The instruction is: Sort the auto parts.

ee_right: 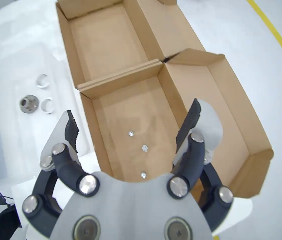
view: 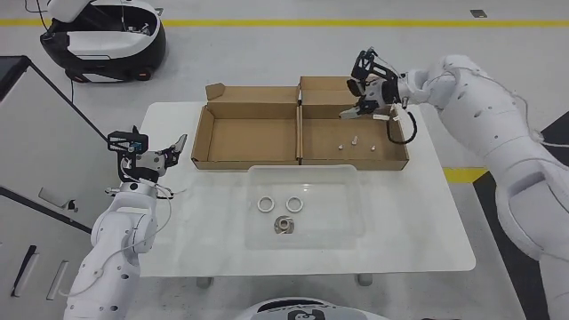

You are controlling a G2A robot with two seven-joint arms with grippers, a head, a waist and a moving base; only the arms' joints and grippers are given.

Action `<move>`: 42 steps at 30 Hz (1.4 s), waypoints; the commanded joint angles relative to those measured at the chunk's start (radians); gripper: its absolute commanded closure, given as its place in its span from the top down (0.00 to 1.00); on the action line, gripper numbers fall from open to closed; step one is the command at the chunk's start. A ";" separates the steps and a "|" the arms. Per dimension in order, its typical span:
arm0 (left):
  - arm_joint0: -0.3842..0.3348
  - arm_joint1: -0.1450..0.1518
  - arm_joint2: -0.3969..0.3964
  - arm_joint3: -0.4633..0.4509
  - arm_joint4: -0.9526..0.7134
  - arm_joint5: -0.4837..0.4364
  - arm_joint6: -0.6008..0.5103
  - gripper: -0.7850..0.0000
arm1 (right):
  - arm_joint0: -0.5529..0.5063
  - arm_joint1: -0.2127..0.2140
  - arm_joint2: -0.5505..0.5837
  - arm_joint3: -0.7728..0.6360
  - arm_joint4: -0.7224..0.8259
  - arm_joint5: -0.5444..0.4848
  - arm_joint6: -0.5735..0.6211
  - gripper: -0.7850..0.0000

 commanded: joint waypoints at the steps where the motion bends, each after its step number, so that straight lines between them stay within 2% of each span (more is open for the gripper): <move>1: 0.000 0.000 0.000 0.000 0.000 0.000 0.000 1.00 | -0.049 0.063 0.051 -0.117 0.081 0.000 0.033 1.00; 6: 0.000 0.000 0.000 0.000 0.000 0.000 0.000 1.00 | -0.230 0.222 0.217 -0.411 0.343 0.000 0.138 1.00; 11: 0.000 0.000 0.000 0.000 0.000 0.000 0.000 1.00 | -0.457 0.365 0.425 -0.621 0.585 0.000 0.247 1.00; 16: 0.000 0.000 0.000 0.000 0.000 0.000 0.000 1.00 | -0.658 0.464 0.586 -0.731 0.679 0.000 0.247 1.00; 19: 0.000 0.000 0.000 0.000 0.000 0.000 0.000 1.00 | -0.754 0.502 0.663 -0.763 0.739 0.000 0.247 1.00; 22: 0.000 0.000 0.000 0.000 0.000 0.000 0.000 1.00 | -0.866 0.537 0.748 -0.777 0.801 0.000 0.247 1.00; 28: 0.000 0.000 0.000 0.000 0.000 0.000 0.000 1.00 | -1.021 0.562 0.869 -0.802 0.927 0.000 0.247 1.00; 38: -0.005 0.000 -0.003 0.000 0.006 -0.006 -0.002 1.00 | -1.028 0.562 0.875 -0.802 0.933 0.000 0.247 1.00; 42: -0.023 0.006 -0.006 -0.065 0.040 -0.086 -0.070 1.00 | -1.028 0.562 0.875 -0.802 0.933 0.000 0.247 1.00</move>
